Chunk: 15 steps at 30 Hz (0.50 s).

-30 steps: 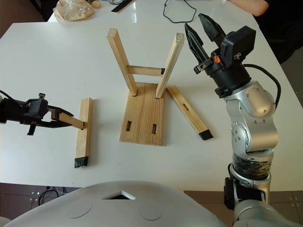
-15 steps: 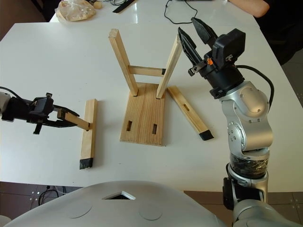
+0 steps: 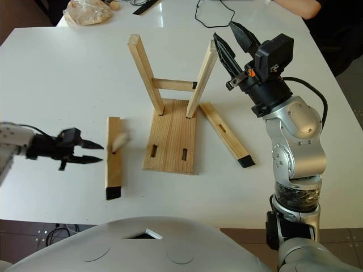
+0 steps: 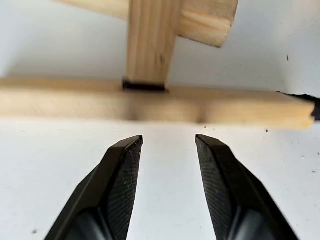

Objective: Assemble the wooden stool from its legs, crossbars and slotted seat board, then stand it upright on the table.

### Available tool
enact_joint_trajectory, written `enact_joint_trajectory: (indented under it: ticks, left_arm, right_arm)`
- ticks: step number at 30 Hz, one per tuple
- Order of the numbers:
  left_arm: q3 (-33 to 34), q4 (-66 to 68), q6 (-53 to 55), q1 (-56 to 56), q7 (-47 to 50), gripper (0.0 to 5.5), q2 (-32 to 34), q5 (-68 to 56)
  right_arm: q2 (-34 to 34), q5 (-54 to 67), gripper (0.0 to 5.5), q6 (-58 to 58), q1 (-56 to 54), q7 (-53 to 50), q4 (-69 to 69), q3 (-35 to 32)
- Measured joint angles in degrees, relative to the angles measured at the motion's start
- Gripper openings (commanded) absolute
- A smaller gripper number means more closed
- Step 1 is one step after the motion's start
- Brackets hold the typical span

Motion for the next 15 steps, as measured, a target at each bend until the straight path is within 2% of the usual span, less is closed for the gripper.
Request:
enact_joint_trajectory:
  ticks: [4,9,11,15]
  left_arm:
    - [0.55,3.30,-1.57,1.49,3.04,3.26,-2.11,1.24]
    - [4.30,2.42,-1.58,5.14,7.63,4.04,-4.77,-0.05]
    - [7.89,-0.04,0.92,6.69,9.32,4.04,-5.17,-2.97]
    - [13.44,-18.48,8.82,8.49,11.92,4.04,-5.45,-15.69]
  right_arm:
    - [0.02,-0.02,1.63,-0.01,-0.31,0.49,0.47,0.16]
    - [-0.07,0.00,1.63,-0.03,-1.79,1.78,2.10,0.25]
    - [-0.22,0.01,1.63,-0.03,-1.94,2.71,2.47,0.19]
    - [-0.29,0.00,1.63,-0.01,-1.97,2.77,2.54,0.06]
